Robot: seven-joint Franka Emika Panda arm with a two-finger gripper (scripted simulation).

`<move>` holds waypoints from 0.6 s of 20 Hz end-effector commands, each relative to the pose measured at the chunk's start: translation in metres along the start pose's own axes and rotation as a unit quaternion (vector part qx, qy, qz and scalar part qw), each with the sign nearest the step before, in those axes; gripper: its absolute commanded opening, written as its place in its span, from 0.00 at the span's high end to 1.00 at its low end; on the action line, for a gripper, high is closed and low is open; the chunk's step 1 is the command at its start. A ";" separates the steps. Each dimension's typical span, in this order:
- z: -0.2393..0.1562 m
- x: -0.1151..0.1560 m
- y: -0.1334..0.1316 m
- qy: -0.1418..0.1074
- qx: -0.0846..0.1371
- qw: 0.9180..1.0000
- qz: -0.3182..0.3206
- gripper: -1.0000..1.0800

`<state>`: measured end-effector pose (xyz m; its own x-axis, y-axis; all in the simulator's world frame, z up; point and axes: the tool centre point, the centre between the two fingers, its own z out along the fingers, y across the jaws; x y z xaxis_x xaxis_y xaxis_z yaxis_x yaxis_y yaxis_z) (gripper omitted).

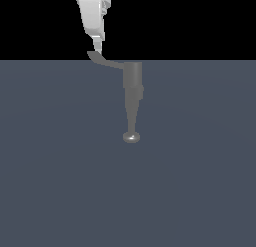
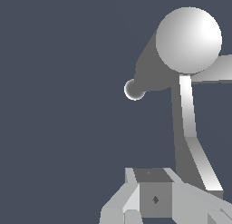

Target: Turn on the faucet by rotating a designated handle.

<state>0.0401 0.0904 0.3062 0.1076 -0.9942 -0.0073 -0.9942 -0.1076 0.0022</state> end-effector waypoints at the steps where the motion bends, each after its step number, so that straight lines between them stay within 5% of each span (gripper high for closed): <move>1: 0.004 -0.001 -0.003 0.002 0.001 1.000 0.011 1.00; 12: 0.007 -0.003 0.000 0.004 0.001 1.000 0.017 1.00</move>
<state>0.0426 0.0933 0.2987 0.0731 -0.9973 -0.0003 -0.9973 -0.0731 0.0009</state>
